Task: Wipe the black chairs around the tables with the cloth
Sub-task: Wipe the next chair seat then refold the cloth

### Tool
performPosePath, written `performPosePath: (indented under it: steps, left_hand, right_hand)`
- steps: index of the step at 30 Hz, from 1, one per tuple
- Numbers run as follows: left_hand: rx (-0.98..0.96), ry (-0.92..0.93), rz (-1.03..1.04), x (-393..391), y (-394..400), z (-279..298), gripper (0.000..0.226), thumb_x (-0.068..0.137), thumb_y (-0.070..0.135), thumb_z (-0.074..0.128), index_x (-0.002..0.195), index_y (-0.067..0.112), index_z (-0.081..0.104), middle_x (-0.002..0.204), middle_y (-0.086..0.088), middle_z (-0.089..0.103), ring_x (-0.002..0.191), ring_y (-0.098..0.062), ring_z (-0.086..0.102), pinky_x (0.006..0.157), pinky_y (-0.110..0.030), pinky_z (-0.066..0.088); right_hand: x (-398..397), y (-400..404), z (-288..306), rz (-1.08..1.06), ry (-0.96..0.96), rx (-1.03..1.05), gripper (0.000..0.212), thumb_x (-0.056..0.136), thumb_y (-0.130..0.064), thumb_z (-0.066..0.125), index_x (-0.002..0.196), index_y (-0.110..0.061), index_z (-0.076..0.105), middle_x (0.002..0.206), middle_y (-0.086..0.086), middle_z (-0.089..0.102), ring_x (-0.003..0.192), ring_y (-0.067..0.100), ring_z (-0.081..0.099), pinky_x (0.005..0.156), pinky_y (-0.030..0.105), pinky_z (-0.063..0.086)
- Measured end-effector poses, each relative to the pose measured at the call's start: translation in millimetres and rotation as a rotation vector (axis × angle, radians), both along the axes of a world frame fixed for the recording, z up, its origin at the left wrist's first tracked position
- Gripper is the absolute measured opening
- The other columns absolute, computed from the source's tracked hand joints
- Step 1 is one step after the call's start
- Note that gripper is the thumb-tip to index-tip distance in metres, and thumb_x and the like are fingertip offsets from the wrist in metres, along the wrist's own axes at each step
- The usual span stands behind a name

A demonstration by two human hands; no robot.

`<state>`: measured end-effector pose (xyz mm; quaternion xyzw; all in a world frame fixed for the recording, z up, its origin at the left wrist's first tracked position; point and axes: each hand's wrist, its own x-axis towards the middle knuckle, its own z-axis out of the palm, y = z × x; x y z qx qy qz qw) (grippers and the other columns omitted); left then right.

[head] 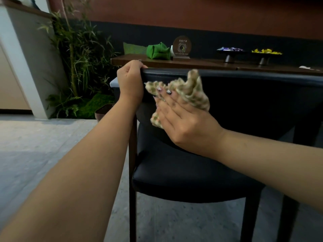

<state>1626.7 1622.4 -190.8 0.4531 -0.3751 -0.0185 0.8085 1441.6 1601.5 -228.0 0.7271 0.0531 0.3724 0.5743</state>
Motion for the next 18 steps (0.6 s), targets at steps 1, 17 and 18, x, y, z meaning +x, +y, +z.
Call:
performPosePath:
  steps: [1, 17, 18]
  left_hand:
    - [0.001, 0.001, 0.009, -0.4, 0.2, 1.2, 0.036, 0.087, -0.001, 0.049, 0.054, 0.011, 0.053, 0.054, 0.004, 0.046, 0.051, 0.003, 0.043, 0.054, -0.016, 0.036]
    - [0.597, -0.533, 0.270, -8.1, 44.0, 15.7, 0.042, 0.084, 0.045, 0.033, 0.084, 0.022, 0.068, 0.093, -0.004, 0.069, 0.096, -0.026, 0.060, 0.091, -0.045, 0.045]
    - [0.558, -0.572, 0.263, -11.7, 44.5, 15.3, 0.043, 0.086, 0.044, 0.033, 0.080, 0.017, 0.067, 0.083, -0.004, 0.067, 0.087, -0.019, 0.060, 0.082, -0.041, 0.046]
  right_hand:
    - [4.1, -2.0, -7.3, 0.000, 0.026, -0.007, 0.029, 0.099, -0.007, 0.044, 0.115, 0.005, 0.066, 0.122, 0.022, 0.062, 0.118, 0.034, 0.057, 0.099, 0.037, 0.048]
    - [-21.8, 22.6, -5.9, -0.003, 0.198, 0.279, 0.034, 0.098, -0.007, 0.037, 0.105, 0.003, 0.069, 0.114, 0.026, 0.065, 0.115, 0.038, 0.059, 0.102, 0.046, 0.045]
    - [-30.7, 27.3, 13.4, 0.040, 0.145, 0.290, 0.034, 0.100, -0.005, 0.034, 0.107, 0.006, 0.066, 0.117, 0.029, 0.063, 0.118, 0.041, 0.056, 0.104, 0.048, 0.042]
